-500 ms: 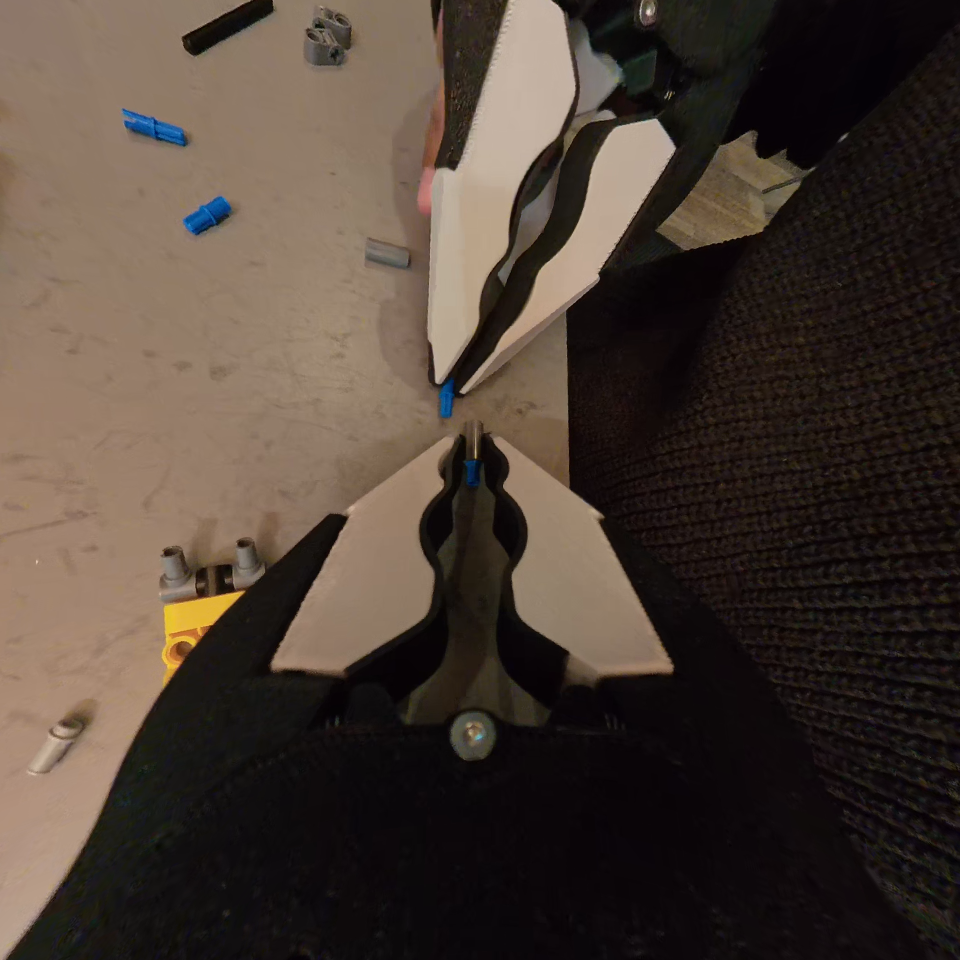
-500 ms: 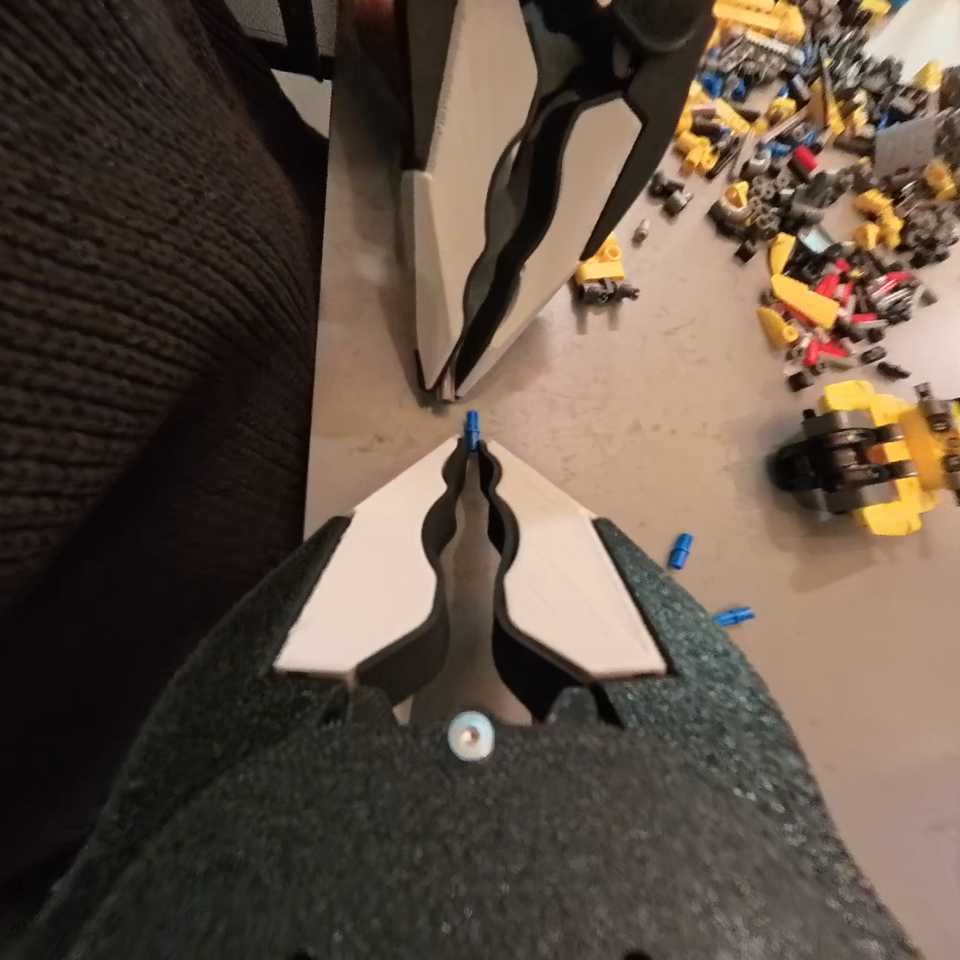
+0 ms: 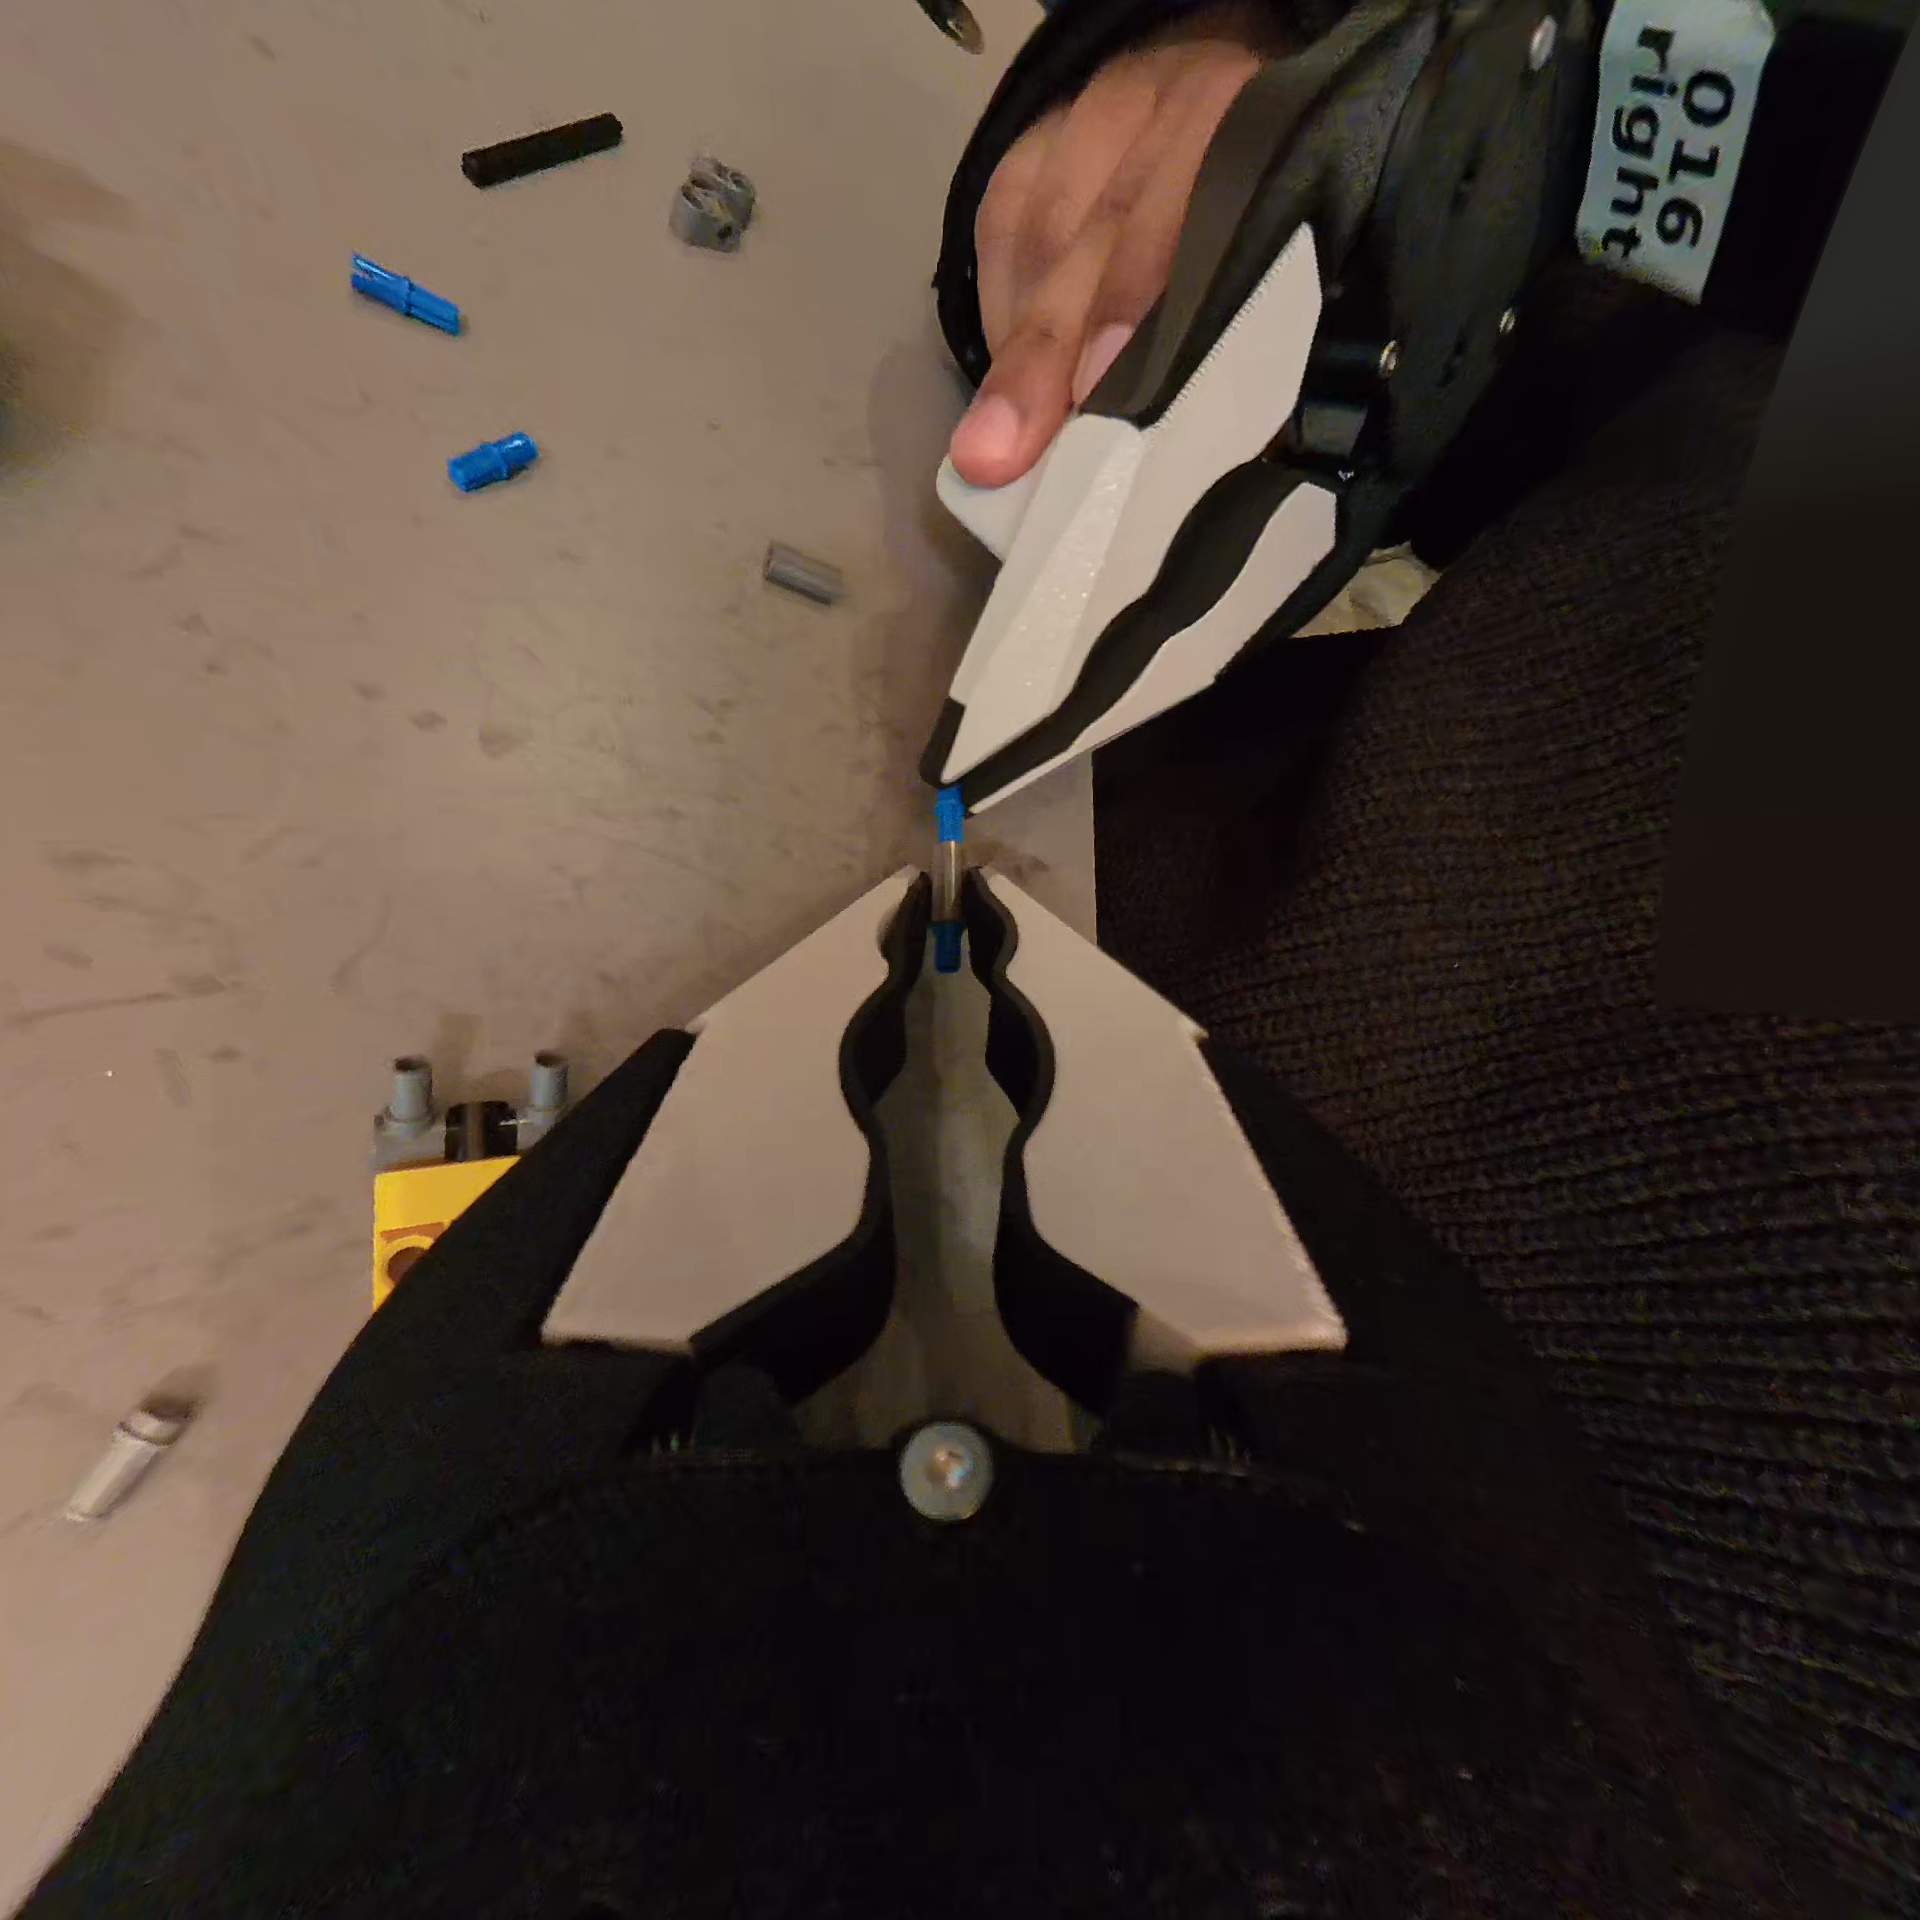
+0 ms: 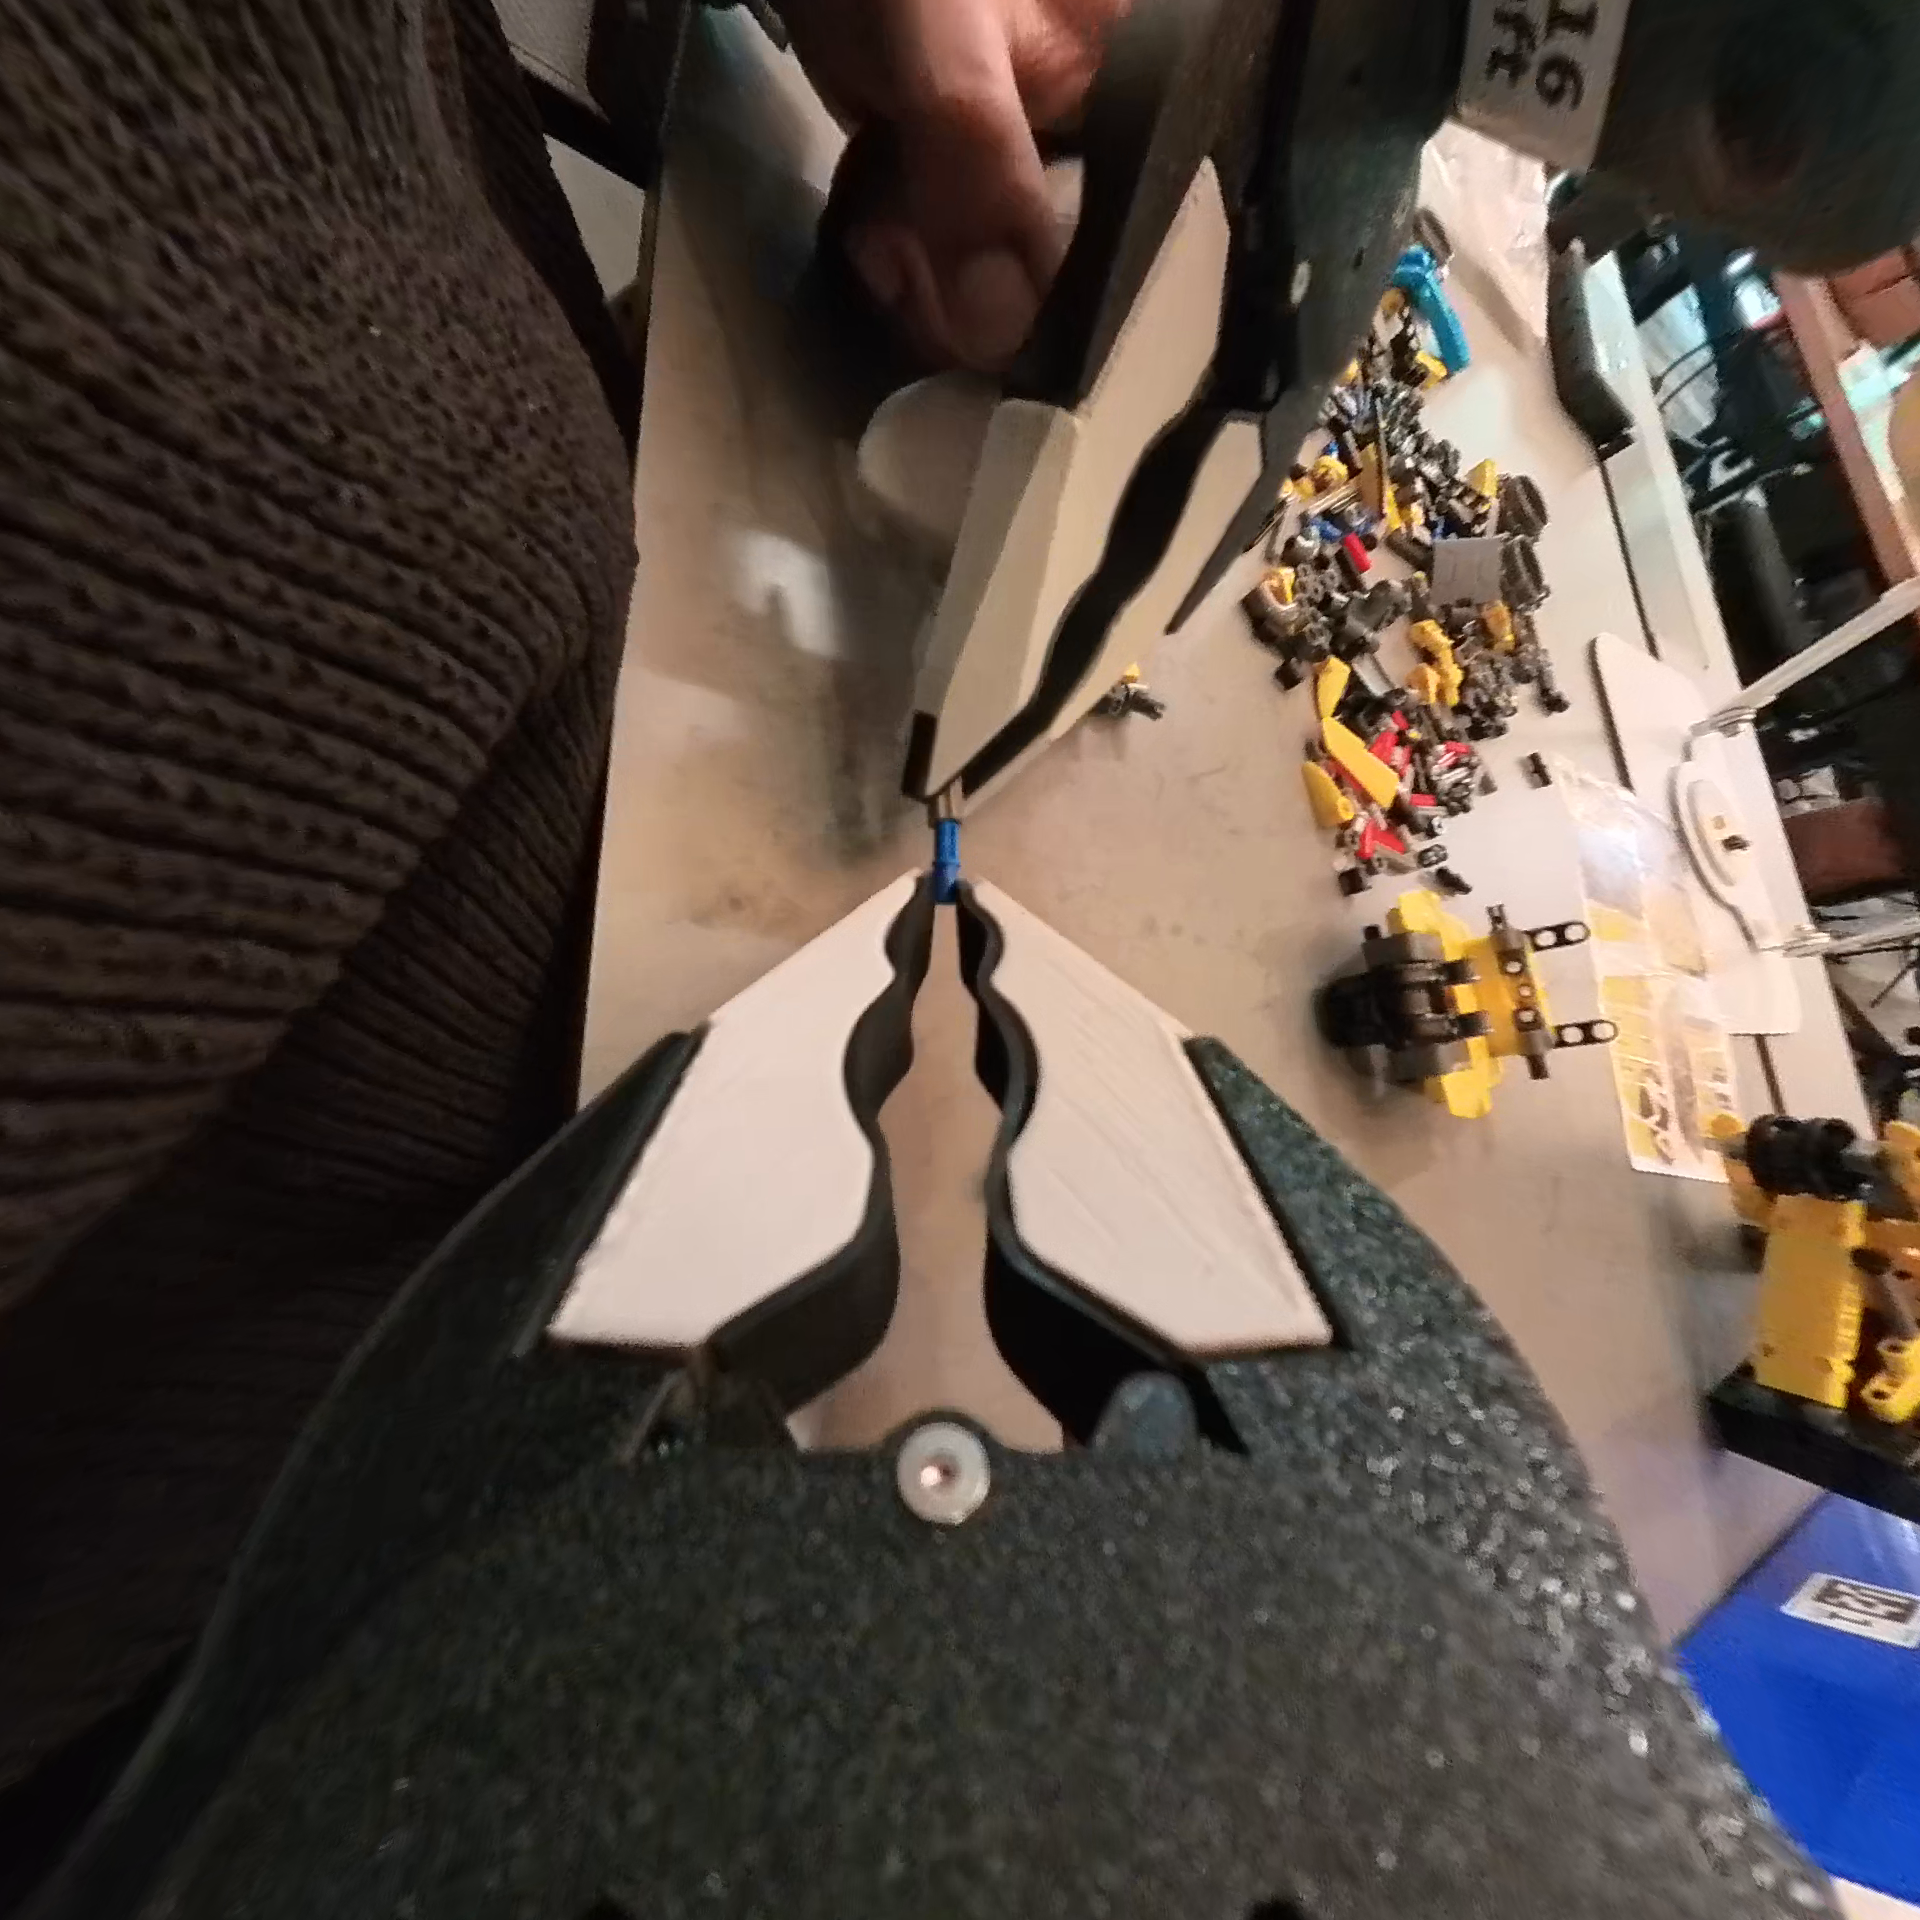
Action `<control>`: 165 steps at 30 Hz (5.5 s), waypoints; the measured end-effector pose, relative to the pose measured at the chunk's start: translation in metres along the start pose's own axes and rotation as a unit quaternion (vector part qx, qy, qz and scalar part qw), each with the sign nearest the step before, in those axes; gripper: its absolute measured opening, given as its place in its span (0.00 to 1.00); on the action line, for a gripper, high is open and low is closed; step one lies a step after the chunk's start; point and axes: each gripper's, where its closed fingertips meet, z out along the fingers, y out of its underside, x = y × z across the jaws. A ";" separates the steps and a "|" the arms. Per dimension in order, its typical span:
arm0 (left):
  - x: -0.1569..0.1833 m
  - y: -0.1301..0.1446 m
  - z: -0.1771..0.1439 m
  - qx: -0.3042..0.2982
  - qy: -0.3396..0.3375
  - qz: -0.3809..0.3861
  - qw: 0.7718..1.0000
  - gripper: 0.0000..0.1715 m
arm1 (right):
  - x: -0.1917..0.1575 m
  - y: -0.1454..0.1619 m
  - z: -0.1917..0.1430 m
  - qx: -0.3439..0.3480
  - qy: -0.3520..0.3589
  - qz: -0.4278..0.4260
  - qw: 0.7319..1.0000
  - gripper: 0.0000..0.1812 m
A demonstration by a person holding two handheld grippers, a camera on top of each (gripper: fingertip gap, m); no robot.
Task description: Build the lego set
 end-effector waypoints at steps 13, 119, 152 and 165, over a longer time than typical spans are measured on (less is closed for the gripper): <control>-0.004 0.001 0.002 -0.007 -0.014 -0.004 1.000 0.02 | 0.001 0.004 0.003 -0.021 0.025 -0.045 0.998 0.02; 0.015 -0.019 0.009 0.072 0.066 -0.112 0.989 0.01 | 0.018 -0.017 -0.022 0.072 -0.069 0.065 0.993 0.00; 0.057 0.007 0.029 0.055 -0.078 -0.005 0.995 0.02 | -0.018 0.053 -0.185 0.105 0.190 0.440 0.871 0.07; 0.127 0.053 0.064 0.095 -0.098 -0.019 0.990 0.02 | -0.209 0.104 -0.124 -0.203 0.034 0.554 0.807 0.13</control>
